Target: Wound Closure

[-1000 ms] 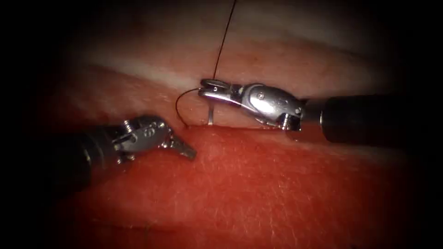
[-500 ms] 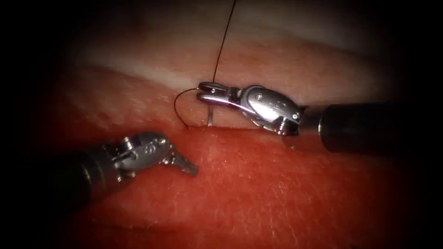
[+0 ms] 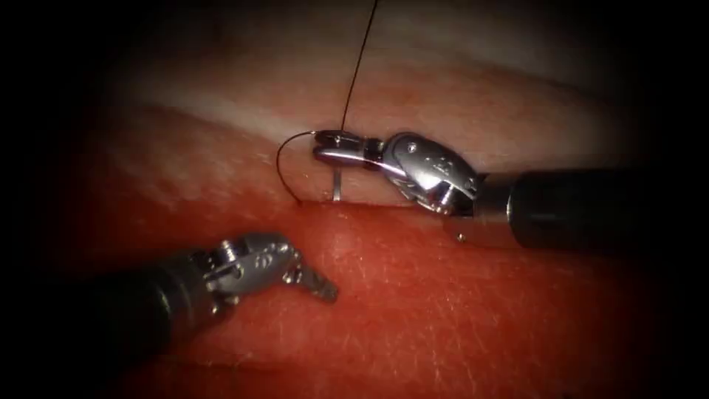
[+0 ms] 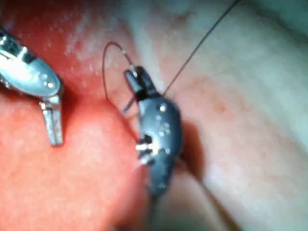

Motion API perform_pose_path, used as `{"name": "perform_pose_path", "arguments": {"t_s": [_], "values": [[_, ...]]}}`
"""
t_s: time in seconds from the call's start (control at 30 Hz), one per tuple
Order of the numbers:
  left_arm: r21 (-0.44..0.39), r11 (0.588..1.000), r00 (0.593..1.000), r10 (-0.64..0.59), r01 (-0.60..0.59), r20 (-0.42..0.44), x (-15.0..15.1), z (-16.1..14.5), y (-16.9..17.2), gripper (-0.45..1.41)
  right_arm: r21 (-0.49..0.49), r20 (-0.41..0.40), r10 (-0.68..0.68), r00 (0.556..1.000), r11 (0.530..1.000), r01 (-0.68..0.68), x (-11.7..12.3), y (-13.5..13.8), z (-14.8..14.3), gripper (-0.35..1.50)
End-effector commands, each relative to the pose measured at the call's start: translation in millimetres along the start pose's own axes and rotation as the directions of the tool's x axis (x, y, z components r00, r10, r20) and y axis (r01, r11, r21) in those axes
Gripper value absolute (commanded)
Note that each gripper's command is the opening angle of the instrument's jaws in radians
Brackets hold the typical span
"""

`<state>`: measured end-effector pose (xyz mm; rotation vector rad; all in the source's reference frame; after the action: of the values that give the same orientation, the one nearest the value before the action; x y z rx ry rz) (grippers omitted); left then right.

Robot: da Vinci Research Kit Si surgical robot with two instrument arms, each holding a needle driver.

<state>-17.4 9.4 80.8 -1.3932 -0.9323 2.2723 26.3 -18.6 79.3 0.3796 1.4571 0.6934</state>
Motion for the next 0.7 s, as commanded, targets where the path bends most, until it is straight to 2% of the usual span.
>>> {"name": "perform_pose_path", "arguments": {"t_s": [0.03, 0.33, 0.6, 0.7], "values": [[-0.001, 1.0, 1.0, 0.002, -0.002, 0.0, -0.2, 0.6, -0.8, -0.45, 0.004, 0.0, 0.017, 1.0, 1.0, -0.017, -0.3, 0.0, 1.0, -0.35], [-0.007, 1.0, 1.0, 0.01, -0.01, 0.0, -1.2, 0.5, -2.5, -0.45, 0.005, 0.012, 0.134, 0.991, 0.991, -0.134, -0.3, -0.1, 1.0, -0.35], [-0.005, 1.0, 1.0, 0.01, -0.01, -0.002, -1.3, 0.3, -2.4, -0.45, 0.006, 0.037, 0.205, 0.978, 0.979, -0.206, -0.8, -0.4, 1.1, -0.35], [-0.007, 1.0, 1.0, 0.011, -0.011, 0.001, -1.4, 0.1, -2.3, -0.45, 0.002, 0.06, 0.28, 0.958, 0.96, -0.281, -1.3, -0.7, 1.0, -0.35]]}}
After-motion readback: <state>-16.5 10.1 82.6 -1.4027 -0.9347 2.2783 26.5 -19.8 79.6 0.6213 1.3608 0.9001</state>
